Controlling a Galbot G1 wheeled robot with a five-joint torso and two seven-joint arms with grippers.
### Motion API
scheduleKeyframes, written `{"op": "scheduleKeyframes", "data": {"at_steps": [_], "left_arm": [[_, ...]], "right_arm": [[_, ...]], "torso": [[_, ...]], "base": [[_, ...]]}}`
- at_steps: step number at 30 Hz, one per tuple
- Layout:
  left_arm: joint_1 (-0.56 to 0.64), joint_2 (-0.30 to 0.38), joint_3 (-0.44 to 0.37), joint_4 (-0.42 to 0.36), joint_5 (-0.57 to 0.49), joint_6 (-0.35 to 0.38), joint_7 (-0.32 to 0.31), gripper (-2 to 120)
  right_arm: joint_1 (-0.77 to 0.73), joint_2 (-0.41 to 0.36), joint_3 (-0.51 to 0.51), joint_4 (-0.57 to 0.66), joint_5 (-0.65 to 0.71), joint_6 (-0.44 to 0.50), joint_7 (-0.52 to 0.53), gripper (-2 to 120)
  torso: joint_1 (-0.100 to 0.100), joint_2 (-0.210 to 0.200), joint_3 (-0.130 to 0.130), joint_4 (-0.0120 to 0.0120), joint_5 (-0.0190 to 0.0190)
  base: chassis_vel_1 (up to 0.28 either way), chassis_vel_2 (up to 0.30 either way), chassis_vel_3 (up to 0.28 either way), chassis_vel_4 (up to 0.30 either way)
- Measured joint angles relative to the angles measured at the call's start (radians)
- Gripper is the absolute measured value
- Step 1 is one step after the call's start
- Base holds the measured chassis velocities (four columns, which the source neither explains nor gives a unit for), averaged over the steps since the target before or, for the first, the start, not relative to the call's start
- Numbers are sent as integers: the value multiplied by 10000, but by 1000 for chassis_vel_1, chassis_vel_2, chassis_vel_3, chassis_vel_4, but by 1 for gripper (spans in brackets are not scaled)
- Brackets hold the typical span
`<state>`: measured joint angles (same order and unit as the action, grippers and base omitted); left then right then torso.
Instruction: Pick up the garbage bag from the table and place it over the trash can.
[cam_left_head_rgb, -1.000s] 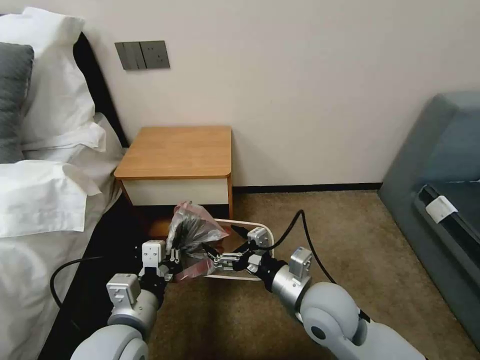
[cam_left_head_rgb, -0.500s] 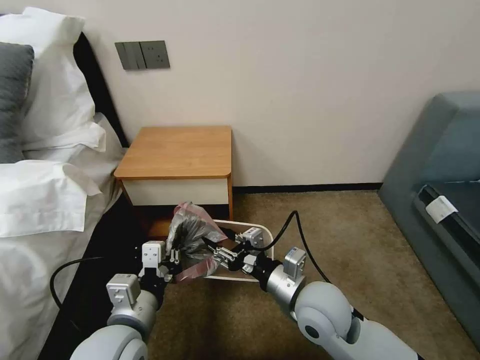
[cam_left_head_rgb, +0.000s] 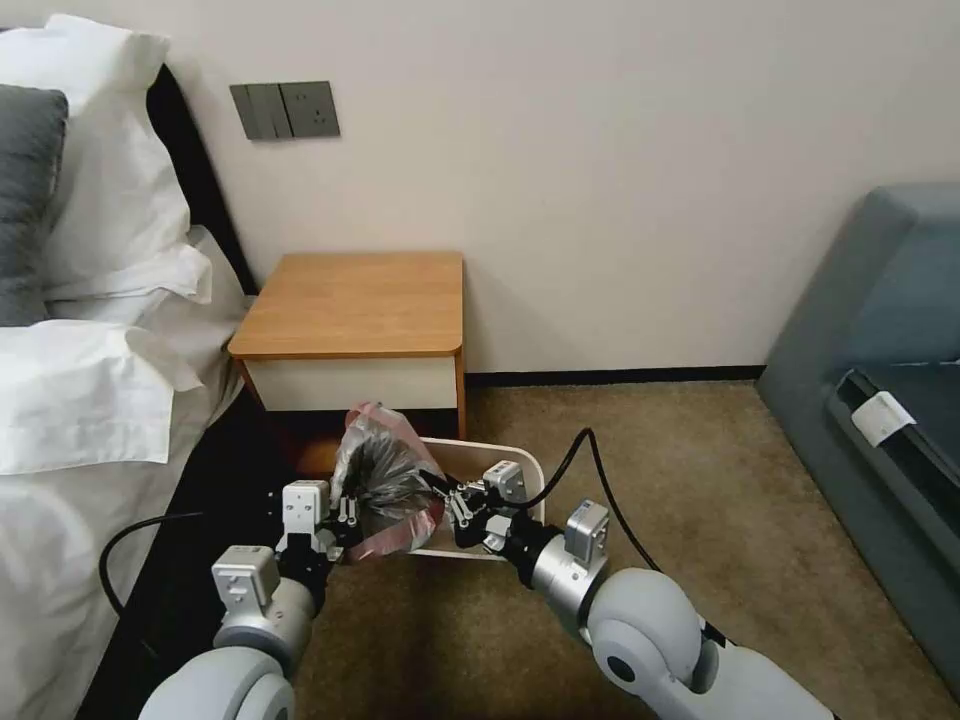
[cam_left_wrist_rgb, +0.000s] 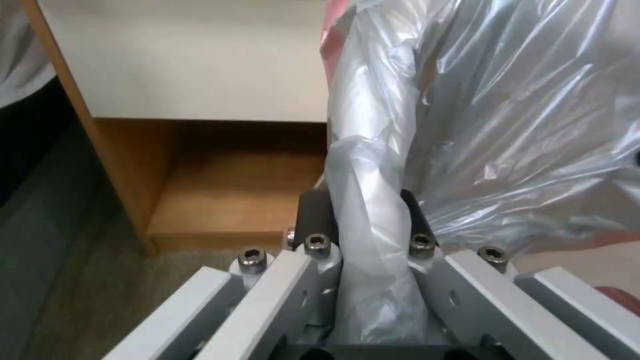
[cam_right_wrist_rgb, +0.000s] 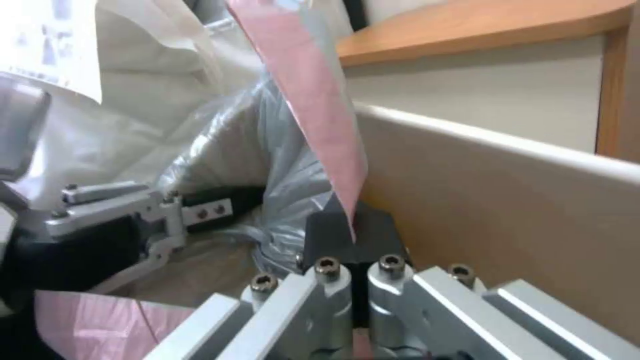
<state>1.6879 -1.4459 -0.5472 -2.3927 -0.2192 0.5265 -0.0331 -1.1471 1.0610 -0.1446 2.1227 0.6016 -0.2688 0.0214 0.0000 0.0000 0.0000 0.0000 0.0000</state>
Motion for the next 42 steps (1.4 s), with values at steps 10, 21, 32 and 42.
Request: {"op": "scheduleKeyframes", "data": {"at_steps": [10, 21, 32, 42], "left_arm": [[13, 39, -35, 217, 119, -202, 14, 5], [136, 29, 41, 129, 221, -272, 55, 5], [154, 136, -32, -47, 182, -286, 85, 5], [91, 138, -29, -112, -17, -319, 88, 5]], "right_arm": [[-19, -196, 673, 391, 85, 161, 72, 0], [714, -821, 1370, 61, 542, 164, 209, 0], [1071, -1617, 1826, -589, 703, 162, 210, 0], [722, -2347, 2080, -707, 413, 166, -155, 12]], "torso": [[0, 0, 0, 0, 0], [0, 0, 0, 1, 0], [0, 0, 0, 0, 1], [0, 0, 0, 0, -1]], "base": [[0, 0, 0, 0], [0, 0, 0, 0], [0, 0, 0, 0], [0, 0, 0, 0]]}}
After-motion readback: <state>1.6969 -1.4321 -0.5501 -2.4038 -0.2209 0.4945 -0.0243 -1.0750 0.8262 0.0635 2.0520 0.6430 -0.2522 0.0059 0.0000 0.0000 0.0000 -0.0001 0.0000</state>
